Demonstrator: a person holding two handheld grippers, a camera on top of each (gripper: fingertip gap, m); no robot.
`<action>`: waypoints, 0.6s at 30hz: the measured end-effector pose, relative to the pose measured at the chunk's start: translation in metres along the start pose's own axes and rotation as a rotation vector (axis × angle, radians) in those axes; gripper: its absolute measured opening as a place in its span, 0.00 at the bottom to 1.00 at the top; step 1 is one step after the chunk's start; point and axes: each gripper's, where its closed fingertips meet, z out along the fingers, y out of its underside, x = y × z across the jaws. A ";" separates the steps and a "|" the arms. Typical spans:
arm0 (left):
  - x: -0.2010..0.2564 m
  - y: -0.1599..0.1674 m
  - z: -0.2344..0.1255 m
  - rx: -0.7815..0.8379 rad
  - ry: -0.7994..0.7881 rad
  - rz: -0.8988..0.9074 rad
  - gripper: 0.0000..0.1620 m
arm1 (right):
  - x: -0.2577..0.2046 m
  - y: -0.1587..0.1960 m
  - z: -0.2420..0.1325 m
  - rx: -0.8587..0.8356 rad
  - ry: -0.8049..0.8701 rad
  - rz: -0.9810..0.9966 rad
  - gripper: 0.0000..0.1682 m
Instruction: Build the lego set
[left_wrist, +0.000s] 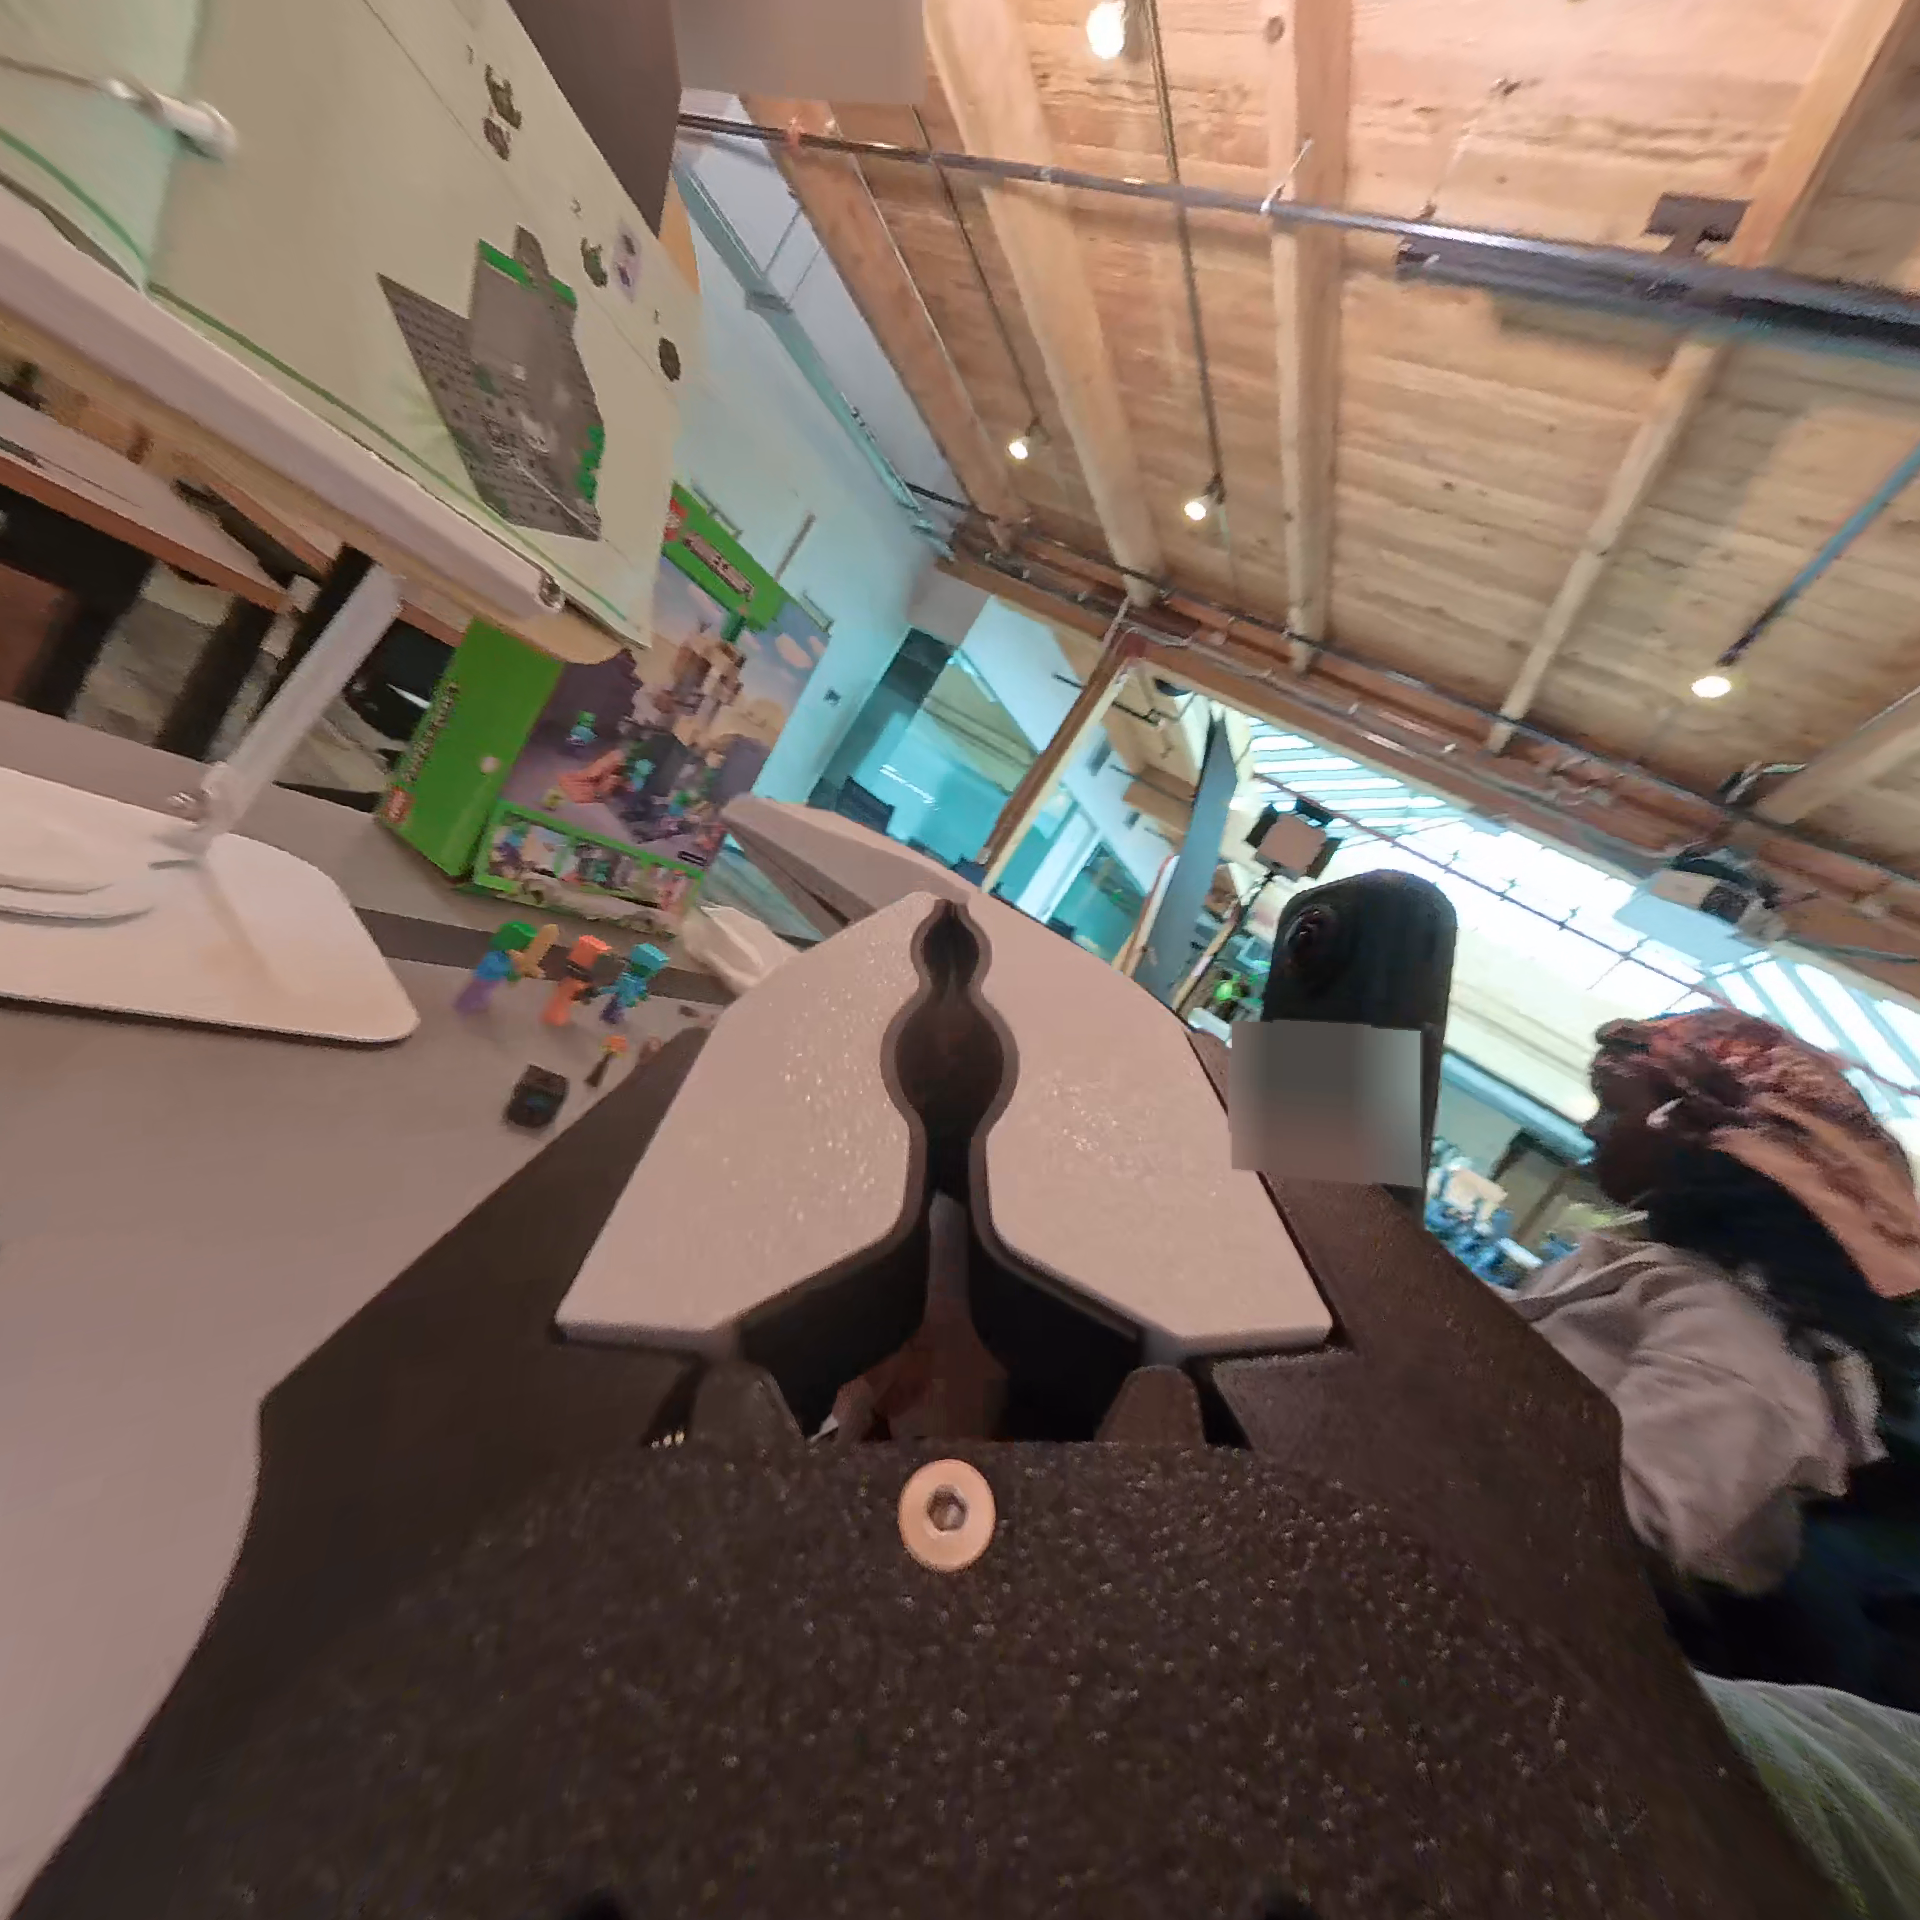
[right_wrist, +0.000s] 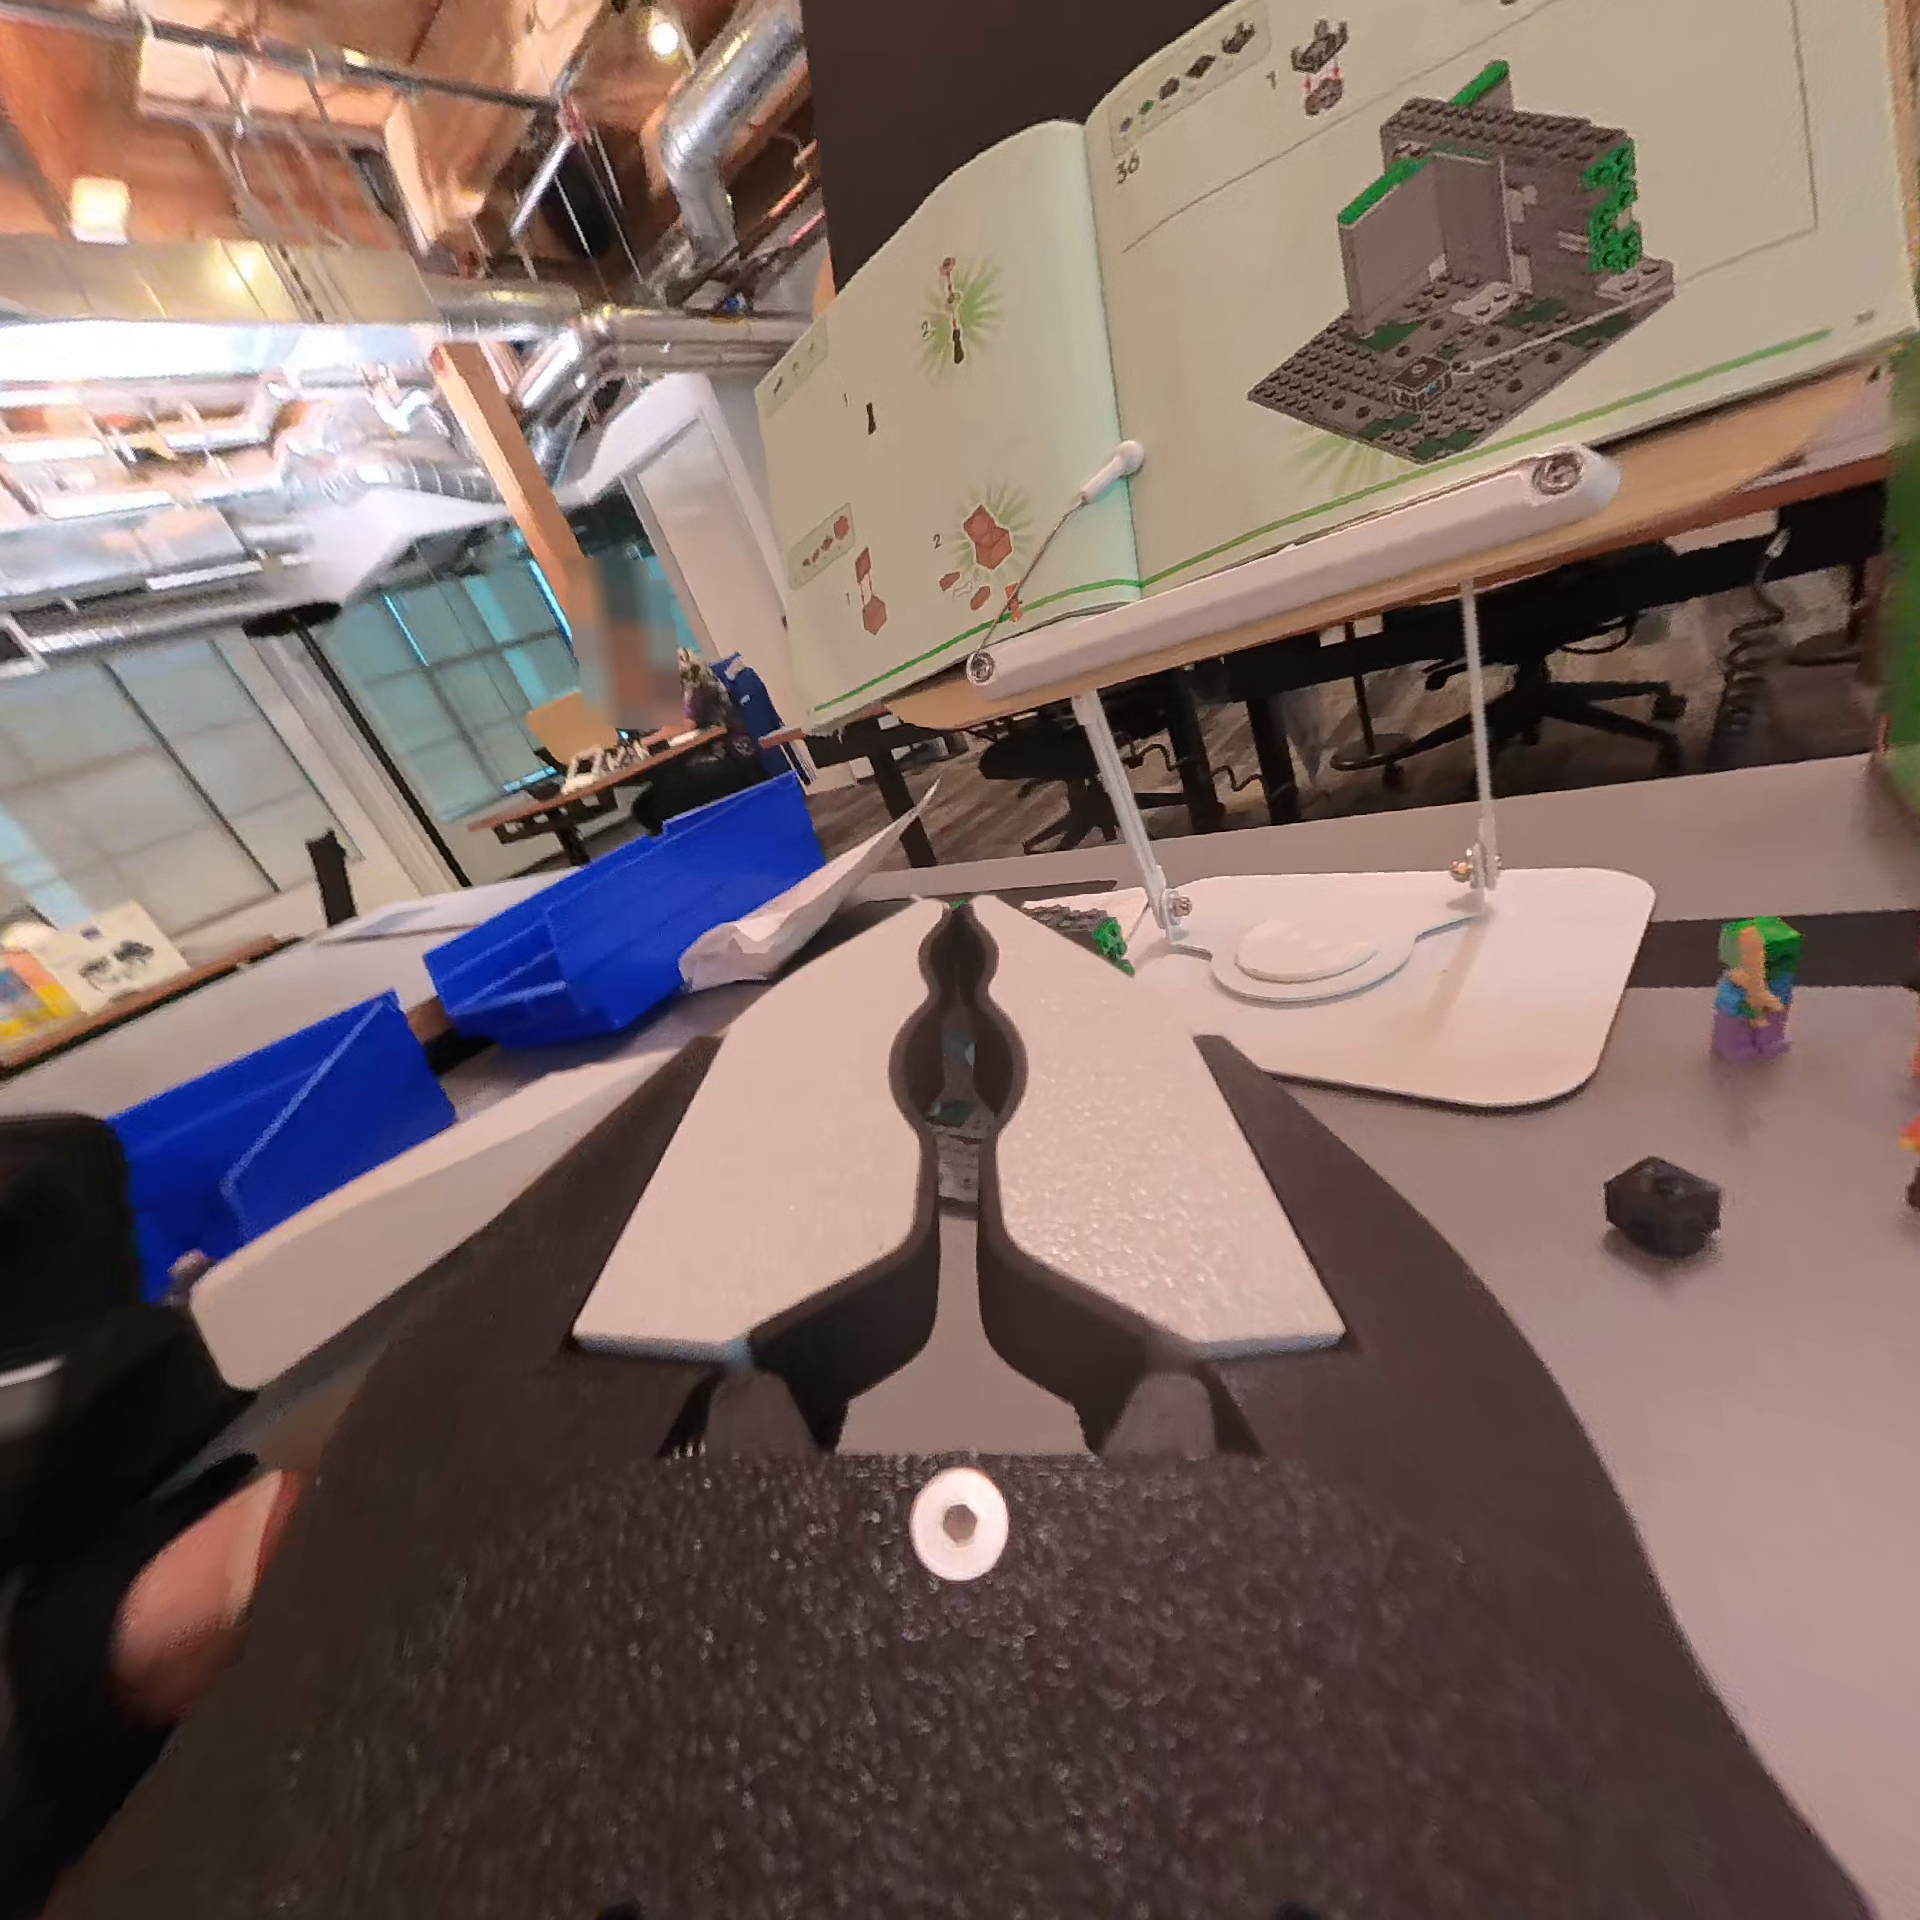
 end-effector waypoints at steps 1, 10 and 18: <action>0.000 0.001 -0.001 0.016 0.006 -0.035 0.01 | 0.000 0.000 -0.001 0.005 0.006 0.022 0.00; 0.019 0.000 -0.003 0.069 0.042 -0.022 0.00 | -0.006 -0.007 -0.005 0.016 0.005 0.064 0.00; 0.033 0.003 -0.003 0.053 0.080 0.020 0.00 | -0.018 -0.012 -0.005 -0.021 -0.147 0.137 0.00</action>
